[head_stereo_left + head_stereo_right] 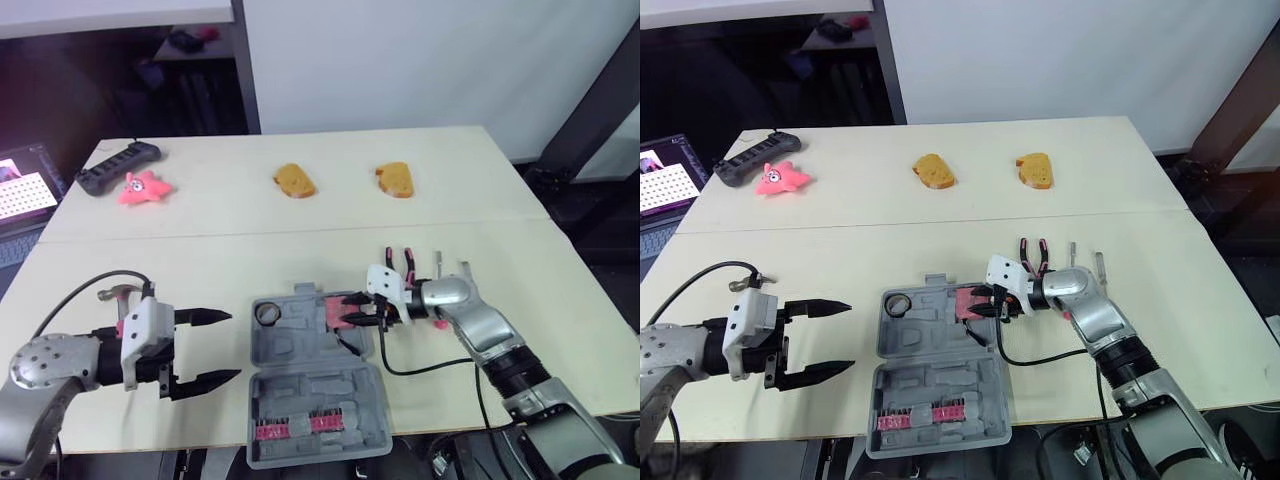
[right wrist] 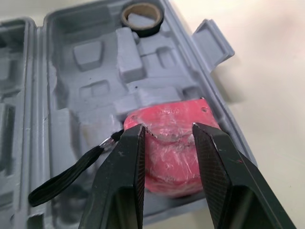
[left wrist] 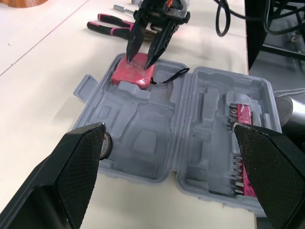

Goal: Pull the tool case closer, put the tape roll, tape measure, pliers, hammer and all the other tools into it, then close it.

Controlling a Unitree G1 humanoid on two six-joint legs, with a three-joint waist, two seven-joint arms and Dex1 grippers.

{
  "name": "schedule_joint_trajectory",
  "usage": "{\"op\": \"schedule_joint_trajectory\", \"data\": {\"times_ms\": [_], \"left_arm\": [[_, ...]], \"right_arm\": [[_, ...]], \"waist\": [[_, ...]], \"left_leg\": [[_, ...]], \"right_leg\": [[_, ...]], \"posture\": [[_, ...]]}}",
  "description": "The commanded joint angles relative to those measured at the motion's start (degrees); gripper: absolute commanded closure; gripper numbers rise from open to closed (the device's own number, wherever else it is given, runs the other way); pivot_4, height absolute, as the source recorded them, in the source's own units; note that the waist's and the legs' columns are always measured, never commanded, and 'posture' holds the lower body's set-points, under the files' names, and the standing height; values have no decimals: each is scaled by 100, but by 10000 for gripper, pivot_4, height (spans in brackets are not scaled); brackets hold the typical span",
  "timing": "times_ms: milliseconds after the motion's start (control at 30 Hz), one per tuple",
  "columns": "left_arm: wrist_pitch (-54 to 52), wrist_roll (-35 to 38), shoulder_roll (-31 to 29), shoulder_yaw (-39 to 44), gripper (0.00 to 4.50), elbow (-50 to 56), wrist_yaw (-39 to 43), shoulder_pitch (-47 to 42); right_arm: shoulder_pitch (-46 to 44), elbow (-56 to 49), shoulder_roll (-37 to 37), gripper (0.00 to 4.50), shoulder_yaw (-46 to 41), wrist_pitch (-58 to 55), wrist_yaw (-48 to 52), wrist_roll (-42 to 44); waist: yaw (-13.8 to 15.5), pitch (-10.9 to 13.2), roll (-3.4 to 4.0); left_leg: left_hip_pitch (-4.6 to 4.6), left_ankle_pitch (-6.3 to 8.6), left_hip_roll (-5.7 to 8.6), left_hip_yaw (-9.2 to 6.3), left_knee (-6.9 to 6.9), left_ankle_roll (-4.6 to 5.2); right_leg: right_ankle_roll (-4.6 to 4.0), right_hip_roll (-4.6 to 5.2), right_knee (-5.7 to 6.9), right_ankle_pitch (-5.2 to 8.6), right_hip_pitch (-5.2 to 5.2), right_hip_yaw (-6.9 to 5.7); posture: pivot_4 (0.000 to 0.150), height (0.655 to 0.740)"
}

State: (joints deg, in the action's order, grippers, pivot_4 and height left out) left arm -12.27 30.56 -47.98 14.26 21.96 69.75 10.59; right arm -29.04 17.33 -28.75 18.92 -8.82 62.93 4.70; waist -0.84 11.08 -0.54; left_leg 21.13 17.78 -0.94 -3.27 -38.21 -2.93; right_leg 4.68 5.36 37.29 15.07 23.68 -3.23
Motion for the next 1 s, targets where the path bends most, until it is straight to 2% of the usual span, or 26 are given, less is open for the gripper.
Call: {"op": "schedule_joint_trajectory", "data": {"times_ms": [33,167,233,367,567,667,800,1000], "left_arm": [[10,12,-92,35,0,30,25,-35],[11,2,-114,23,0,11,22,-44],[19,-5,-119,25,0,-7,29,-35],[33,-6,-95,99,0,-50,-15,16],[62,102,75,333,0,-614,-122,35],[324,46,258,553,0,-1055,-228,121],[628,52,509,964,0,-1579,-353,278],[894,182,838,1679,0,-2237,-648,591]], "right_arm": [[192,813,108,28025,88,366,-33,-205],[201,1303,204,28025,79,665,3,-288],[196,1340,240,28025,-7,744,56,-201],[221,936,283,28025,-379,778,73,158],[417,-423,53,28025,-1287,186,-324,849],[752,-1087,-437,19487,-1685,-540,-58,1336],[1397,-1545,-932,859,-2359,-1074,-52,1839],[2645,-1509,-1225,256,-3667,-612,-317,2026]], "waist": [[1,-2,3],[-2,-19,-10],[-3,-32,-9],[6,-35,-8],[14,-25,7],[15,-25,6],[33,-24,3],[28,-25,3]], "left_leg": [[-4,0,0,0,0,0],[-79,1,0,1,12,1],[-88,1,-1,1,13,1],[-88,1,-1,0,12,1],[-62,1,-1,2,12,1],[-61,1,-1,3,12,1],[-57,4,-1,3,14,6],[-59,5,-1,5,14,6]], "right_leg": [[0,0,-1,0,-5,0],[-1,0,-12,2,-73,0],[-1,-1,-11,2,-83,1],[-1,-1,-11,2,-83,1],[0,0,-9,1,-56,3],[0,-1,-9,1,-54,4],[0,0,-16,2,-55,3],[0,1,-14,3,-56,3]], "posture": [[1500,7400],[1500,7400],[1500,7400],[1500,7400],[1500,7400],[1500,7400],[1500,7400],[1500,7400]]}}
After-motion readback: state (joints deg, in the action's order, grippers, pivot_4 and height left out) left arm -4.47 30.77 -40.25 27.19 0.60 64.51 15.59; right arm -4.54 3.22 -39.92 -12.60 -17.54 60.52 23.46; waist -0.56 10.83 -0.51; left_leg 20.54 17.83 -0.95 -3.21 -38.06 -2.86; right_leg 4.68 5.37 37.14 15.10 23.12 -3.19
